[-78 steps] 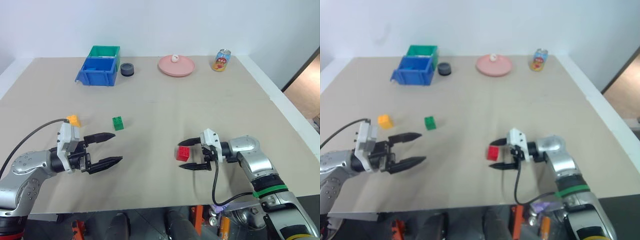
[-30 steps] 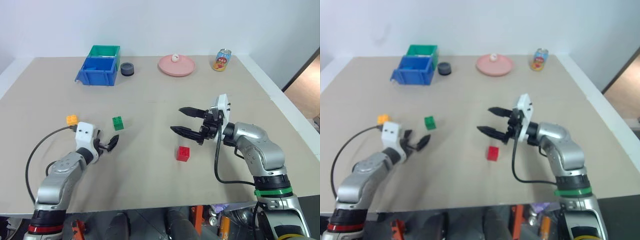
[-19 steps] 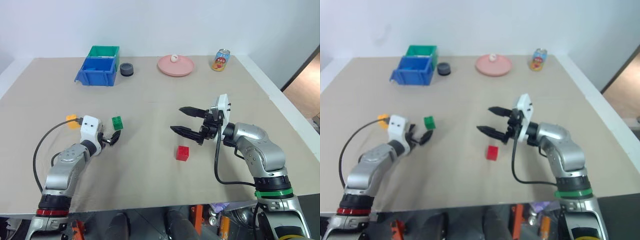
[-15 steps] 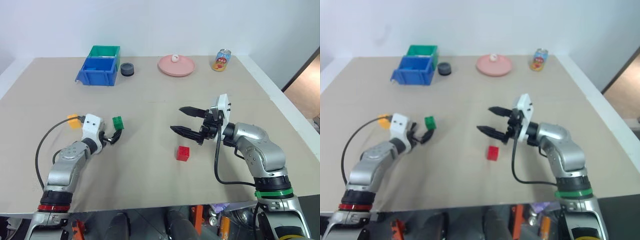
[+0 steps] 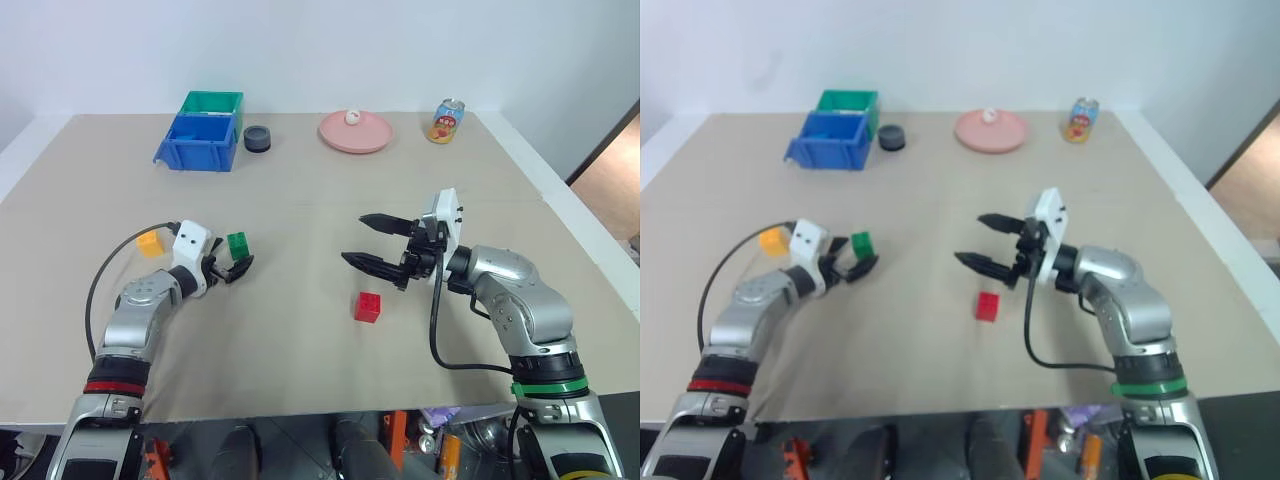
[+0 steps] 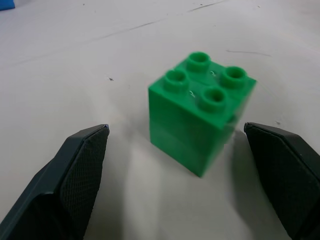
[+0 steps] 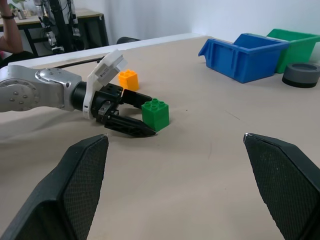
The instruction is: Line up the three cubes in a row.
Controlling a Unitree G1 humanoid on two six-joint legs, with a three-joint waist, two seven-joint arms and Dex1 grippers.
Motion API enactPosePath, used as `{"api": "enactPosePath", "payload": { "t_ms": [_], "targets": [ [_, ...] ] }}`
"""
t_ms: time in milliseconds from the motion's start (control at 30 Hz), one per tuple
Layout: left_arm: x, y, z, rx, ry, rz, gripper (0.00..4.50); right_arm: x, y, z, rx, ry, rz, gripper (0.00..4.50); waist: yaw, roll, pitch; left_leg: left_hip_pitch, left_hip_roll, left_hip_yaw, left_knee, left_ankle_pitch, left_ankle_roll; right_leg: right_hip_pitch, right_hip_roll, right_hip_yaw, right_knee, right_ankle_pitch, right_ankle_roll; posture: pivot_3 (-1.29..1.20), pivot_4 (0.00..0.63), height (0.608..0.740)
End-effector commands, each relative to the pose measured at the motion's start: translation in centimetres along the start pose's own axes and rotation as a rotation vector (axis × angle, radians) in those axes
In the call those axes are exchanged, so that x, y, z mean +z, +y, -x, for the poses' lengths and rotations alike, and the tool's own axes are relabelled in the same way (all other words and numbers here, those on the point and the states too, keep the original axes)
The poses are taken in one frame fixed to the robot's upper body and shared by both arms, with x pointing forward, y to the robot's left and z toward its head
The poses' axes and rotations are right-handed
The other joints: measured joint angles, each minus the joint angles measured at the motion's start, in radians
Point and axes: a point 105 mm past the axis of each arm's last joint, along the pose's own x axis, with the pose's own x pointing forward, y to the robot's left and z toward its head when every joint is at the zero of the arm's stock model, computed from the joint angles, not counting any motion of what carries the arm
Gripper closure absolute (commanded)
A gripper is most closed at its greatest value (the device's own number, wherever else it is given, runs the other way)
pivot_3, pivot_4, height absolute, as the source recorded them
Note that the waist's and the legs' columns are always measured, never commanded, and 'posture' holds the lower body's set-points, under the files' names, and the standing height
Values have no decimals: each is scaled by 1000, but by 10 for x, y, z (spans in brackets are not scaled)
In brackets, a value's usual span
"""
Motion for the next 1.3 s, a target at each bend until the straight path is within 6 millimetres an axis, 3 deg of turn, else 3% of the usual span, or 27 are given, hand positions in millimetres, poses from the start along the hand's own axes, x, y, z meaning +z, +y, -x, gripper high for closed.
{"api": "enactPosePath", "payload": {
  "t_ms": [33,167,433,467,700,900,1133,1300],
  "targets": [
    [4,0,-3,-22,-14,-29,0,16,-1,4,-8,-42,53,19,0,0,0,0,0,0,0,0,0,0,0,0,0,0,0,0,150,736],
    [4,-3,-5,-38,-21,-30,0,17,-1,3,-7,-40,55,19,0,0,0,0,0,0,0,0,0,0,0,0,0,1,1,0,150,736],
    [5,1,-2,-27,-31,-23,2555,15,-3,3,-9,-31,54,0,1,0,0,0,0,0,0,0,0,0,0,0,0,1,1,0,150,736],
    [6,1,-2,-27,-33,-23,2658,15,-3,3,-8,-32,54,0,1,0,0,0,0,0,0,0,0,0,0,0,0,1,2,0,150,736],
    [12,0,0,-29,-46,-27,2659,16,-3,0,4,-32,60,0,1,0,0,0,0,0,0,0,0,0,0,0,0,1,2,0,150,736],
    [38,0,15,-62,-134,-14,2659,14,-2,-2,12,-29,64,0,-1,0,0,0,0,0,-1,0,0,-1,0,0,0,1,3,0,150,736],
    [56,-32,44,-361,-229,-37,2659,19,-3,1,32,-26,76,0,-5,0,0,0,0,0,-2,0,0,-1,0,0,0,0,2,0,150,736],
    [52,-51,48,-496,-210,-74,2659,25,5,13,123,13,63,0,-3,0,0,0,0,0,-1,0,0,-1,0,0,0,-2,-2,0,150,736]
  ]
}}
